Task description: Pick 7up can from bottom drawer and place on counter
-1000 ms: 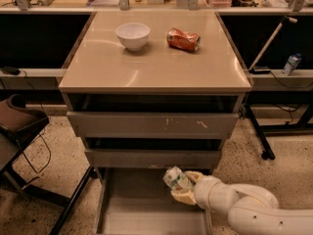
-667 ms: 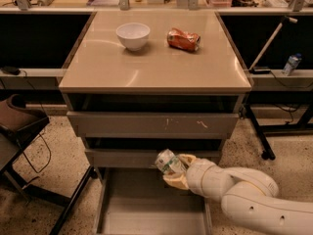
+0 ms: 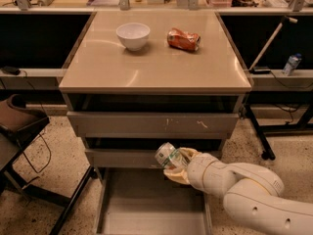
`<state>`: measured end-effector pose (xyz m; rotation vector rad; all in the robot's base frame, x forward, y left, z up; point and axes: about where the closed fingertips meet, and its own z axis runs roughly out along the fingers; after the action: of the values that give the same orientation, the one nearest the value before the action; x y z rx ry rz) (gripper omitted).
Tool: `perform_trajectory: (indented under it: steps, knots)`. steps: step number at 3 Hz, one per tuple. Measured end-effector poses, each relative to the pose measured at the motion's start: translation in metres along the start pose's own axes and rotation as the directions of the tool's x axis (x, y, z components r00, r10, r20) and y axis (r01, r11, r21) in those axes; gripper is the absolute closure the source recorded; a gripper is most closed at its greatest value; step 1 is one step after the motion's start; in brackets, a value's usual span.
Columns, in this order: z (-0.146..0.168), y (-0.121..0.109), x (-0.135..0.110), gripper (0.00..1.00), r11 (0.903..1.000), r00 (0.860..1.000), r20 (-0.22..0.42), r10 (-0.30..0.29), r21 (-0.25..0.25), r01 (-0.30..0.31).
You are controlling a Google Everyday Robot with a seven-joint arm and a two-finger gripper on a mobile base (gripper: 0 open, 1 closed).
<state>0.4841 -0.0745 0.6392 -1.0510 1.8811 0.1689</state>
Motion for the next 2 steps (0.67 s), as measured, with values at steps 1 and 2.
perform_trajectory:
  steps: [1, 2]
  knots:
    - [-0.004, -0.041, -0.05, 1.0, 0.9965, 0.998, 0.038, -0.052, 0.068, 0.049]
    - [-0.024, -0.096, -0.156, 1.0, 0.9758, 0.984, 0.099, -0.148, 0.177, 0.129]
